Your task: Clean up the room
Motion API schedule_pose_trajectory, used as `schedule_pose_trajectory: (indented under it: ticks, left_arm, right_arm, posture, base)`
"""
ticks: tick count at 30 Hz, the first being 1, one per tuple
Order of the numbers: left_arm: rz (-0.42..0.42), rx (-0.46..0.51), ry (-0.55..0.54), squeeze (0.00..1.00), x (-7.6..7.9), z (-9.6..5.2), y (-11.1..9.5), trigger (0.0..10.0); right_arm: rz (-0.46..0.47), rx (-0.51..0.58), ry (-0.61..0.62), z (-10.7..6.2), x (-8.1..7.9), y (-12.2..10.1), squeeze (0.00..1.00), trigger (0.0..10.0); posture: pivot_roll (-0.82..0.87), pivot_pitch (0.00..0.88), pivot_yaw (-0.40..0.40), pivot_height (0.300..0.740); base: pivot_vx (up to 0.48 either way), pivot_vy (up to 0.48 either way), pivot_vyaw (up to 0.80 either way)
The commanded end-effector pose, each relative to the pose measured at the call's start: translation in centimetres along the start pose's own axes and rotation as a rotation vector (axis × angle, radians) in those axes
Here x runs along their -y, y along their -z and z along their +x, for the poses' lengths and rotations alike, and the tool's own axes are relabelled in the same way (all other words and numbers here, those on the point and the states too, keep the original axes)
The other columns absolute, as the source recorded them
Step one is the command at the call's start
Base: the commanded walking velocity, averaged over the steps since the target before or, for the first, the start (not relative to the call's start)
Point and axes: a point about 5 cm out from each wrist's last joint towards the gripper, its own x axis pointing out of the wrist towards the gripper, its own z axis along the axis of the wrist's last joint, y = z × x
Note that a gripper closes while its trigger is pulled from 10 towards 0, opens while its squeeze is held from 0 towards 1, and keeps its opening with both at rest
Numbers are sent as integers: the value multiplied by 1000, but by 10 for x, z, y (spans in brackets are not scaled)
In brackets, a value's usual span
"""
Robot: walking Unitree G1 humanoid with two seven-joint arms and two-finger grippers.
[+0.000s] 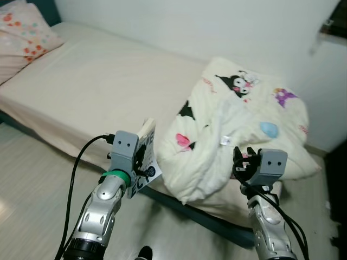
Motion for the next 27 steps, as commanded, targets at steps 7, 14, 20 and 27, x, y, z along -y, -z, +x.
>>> schedule_pose_trajectory:
  ticks: [7,14,20,27]
  left_arm:
    - [10,-2,0,0,0,-1,2,10000]
    - [18,-7,0,0,0,-2,3,10000]
    - [24,-9,-8,0,-1,-2,4,10000]
    - [54,-11,-33,0,-5,-2,6,10000]
  right_arm:
    - [3,-8,11,-4,2,4,0,10000]
    - [7,-2,11,-6,1,4,0,10000]
    - [11,0,5,-6,0,4,0,10000]
    - [20,10,-15,-4,-6,2,0,10000]
  posture:
    - [-10,74,-11,740]
    - [-10,79,-6,740]
    - [-10,79,-6,740]
    - [-7,80,-3,740]
  base:
    - [0,0,673]
    - [0,0,647]
    - [0,0,632]
    - [0,0,602]
